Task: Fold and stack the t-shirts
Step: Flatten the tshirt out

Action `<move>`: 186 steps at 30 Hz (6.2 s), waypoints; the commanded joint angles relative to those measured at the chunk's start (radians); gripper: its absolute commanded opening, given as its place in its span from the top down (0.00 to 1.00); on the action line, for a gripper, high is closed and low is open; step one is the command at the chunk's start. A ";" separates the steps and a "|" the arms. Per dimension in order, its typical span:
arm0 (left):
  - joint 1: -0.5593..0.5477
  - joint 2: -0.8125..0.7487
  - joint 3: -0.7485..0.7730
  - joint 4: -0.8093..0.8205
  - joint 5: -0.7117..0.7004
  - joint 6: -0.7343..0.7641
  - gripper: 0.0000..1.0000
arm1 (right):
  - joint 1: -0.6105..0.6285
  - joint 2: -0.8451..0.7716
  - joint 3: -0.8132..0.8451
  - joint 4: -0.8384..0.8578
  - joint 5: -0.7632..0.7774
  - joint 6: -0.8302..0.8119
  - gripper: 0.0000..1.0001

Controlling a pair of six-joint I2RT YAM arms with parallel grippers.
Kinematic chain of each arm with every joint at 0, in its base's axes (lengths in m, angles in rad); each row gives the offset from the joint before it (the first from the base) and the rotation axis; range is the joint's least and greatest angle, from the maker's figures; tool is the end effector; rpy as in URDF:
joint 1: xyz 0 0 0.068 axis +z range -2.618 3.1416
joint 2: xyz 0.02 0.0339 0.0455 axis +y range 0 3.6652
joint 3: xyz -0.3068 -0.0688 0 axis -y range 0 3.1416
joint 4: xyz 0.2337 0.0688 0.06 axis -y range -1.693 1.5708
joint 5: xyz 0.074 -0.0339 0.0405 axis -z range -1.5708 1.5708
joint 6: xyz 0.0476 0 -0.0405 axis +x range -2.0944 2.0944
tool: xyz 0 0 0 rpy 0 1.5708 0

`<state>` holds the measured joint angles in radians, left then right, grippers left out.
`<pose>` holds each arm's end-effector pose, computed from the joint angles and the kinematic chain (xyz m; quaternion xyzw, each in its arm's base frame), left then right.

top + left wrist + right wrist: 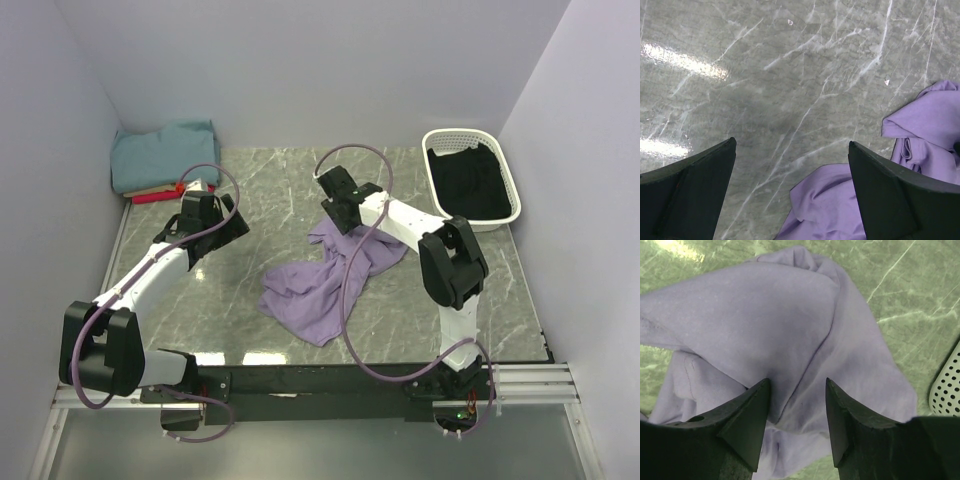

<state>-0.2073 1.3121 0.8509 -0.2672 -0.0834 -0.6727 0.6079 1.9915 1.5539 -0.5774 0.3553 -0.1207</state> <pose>0.2632 -0.0513 0.2790 -0.2269 0.8833 -0.1396 0.3858 0.3747 0.2406 0.2481 -0.2919 0.9017 -0.0998 0.3030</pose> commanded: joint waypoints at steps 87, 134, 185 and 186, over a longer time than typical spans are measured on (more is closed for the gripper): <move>-0.012 -0.002 -0.021 0.089 0.101 0.038 0.01 | -0.082 -0.367 0.071 0.143 0.008 0.093 1.00; -0.259 0.077 0.184 -0.039 0.031 0.065 0.99 | -0.099 -0.849 -0.134 0.188 0.300 0.079 1.00; -0.201 -0.033 0.008 -0.237 -0.021 0.101 0.04 | -0.103 -0.878 -0.410 -0.015 0.132 0.351 1.00; -0.201 -0.027 0.010 -0.244 -0.026 0.099 0.04 | -0.102 -0.876 -0.408 -0.013 0.131 0.351 1.00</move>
<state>-0.4049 1.2575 0.8360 -0.5201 -0.0177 -0.5873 0.5159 1.1095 1.1362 -0.6418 0.4835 0.2398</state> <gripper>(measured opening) 0.962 0.023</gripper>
